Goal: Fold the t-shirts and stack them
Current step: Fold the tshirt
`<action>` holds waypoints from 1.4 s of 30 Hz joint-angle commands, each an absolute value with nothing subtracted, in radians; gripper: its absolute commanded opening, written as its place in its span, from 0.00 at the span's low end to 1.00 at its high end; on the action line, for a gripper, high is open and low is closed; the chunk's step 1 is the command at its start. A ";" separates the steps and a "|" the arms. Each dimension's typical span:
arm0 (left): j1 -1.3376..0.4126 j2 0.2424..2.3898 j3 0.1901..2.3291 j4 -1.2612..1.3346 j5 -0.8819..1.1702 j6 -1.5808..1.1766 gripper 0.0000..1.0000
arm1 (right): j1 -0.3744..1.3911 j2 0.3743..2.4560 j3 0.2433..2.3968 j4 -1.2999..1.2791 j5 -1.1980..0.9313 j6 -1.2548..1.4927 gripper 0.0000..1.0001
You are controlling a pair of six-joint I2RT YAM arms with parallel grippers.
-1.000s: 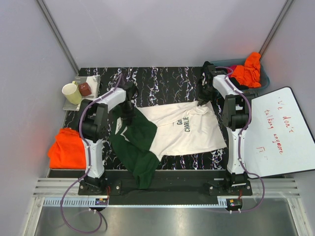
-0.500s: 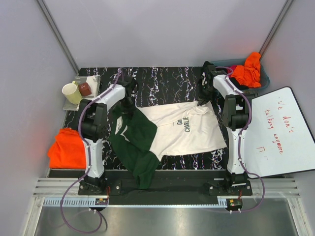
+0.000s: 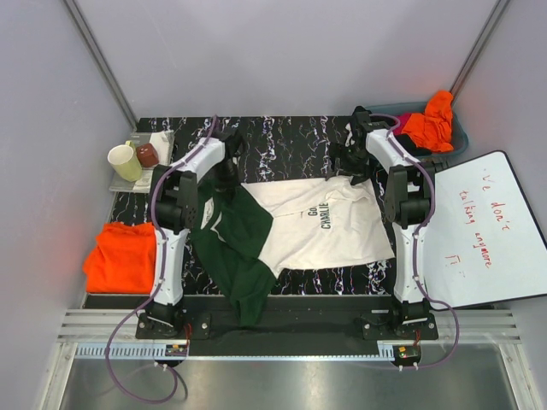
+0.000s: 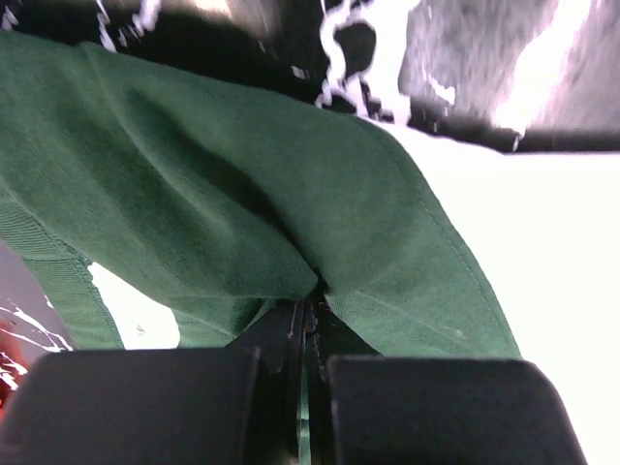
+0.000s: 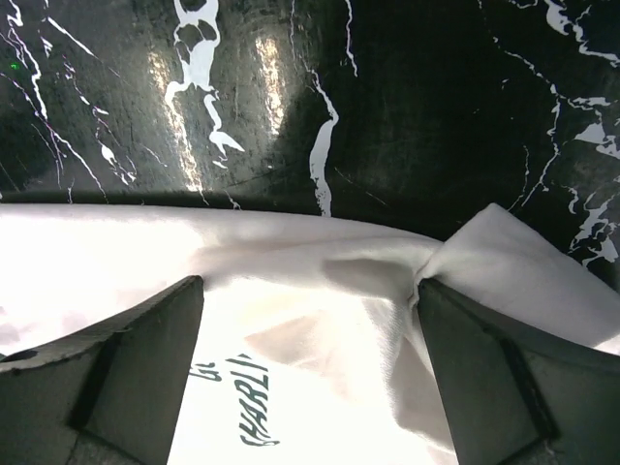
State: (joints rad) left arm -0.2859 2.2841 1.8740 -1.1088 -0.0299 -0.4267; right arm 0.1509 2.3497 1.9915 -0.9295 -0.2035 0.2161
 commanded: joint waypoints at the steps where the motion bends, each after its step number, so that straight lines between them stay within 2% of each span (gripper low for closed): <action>1: -0.230 2.362 1.951 -1.077 -0.043 -0.448 0.00 | 0.126 2.359 1.980 -0.969 -0.124 0.187 1.00; 18: -0.034 2.569 2.374 -1.077 0.077 -0.472 0.00 | 0.126 2.148 1.996 -0.946 -0.227 0.127 1.00; 21: -0.011 2.565 2.376 -1.054 0.124 -0.466 0.00 | 0.126 2.117 2.013 -0.948 -0.221 0.121 1.00; 25: -0.009 2.443 2.306 -0.999 0.231 -0.423 0.00 | 0.124 2.097 2.022 -0.946 -0.242 0.121 1.00; 26: -0.012 2.401 2.225 -0.958 0.264 -0.419 0.04 | 0.126 2.094 2.017 -0.946 -0.253 0.121 1.00; 27: -0.014 2.302 2.174 -0.933 0.273 -0.411 0.14 | 0.126 2.089 2.013 -0.946 -0.261 0.121 1.00; 28: -0.017 2.249 2.125 -0.880 0.276 -0.408 0.28 | 0.124 2.082 1.997 -0.946 -0.270 0.121 1.00; 29: -0.017 2.194 2.020 -0.852 0.285 -0.408 0.63 | 0.124 2.077 1.988 -0.945 -0.287 0.120 1.00; 31: -0.018 2.041 1.926 -0.793 0.287 -0.408 0.87 | 0.126 2.054 1.952 -0.943 -0.295 0.120 1.00; 32: -0.018 1.995 1.846 -0.781 0.288 -0.400 0.95 | 0.127 2.043 1.938 -0.942 -0.304 0.117 1.00; 33: -0.020 1.912 1.807 -0.770 0.290 -0.393 0.99 | 0.127 2.033 1.922 -0.940 -0.310 0.115 1.00; 42: -0.025 1.558 1.361 -0.885 0.227 -0.386 0.99 | 0.140 1.885 1.631 -0.934 -0.301 0.170 1.00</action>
State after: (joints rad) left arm -0.0235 1.6485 1.5478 -0.8124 0.2535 -0.3801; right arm 0.1284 1.9884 1.7233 -0.9264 -0.2932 0.1390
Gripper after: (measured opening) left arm 0.987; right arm 0.994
